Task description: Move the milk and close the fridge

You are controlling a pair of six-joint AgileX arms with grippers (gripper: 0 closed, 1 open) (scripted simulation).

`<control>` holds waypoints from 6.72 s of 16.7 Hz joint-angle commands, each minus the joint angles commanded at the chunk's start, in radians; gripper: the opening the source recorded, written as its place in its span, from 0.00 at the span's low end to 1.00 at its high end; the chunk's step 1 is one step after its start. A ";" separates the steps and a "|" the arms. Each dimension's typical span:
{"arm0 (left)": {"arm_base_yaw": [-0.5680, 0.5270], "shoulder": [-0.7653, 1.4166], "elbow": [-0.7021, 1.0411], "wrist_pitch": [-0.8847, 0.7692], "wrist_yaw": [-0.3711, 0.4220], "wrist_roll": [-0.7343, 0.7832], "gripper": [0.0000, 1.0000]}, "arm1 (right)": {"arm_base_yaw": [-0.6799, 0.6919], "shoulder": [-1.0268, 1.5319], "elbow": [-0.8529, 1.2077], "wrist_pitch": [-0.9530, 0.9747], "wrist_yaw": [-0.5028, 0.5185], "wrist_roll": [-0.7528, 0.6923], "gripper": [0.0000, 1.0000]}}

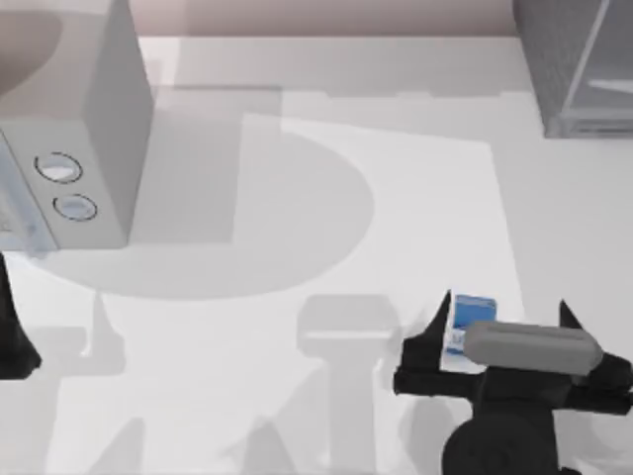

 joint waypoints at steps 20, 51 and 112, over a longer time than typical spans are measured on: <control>0.000 0.000 0.000 0.000 0.000 0.000 1.00 | -0.087 0.362 0.127 0.297 -0.035 -0.049 1.00; 0.000 0.000 0.000 0.000 0.000 0.000 1.00 | -0.113 0.338 0.125 0.293 -0.061 -0.075 0.00; 0.000 0.000 0.000 0.000 0.000 0.000 1.00 | -1.334 0.423 0.964 -0.308 -1.466 -0.377 0.00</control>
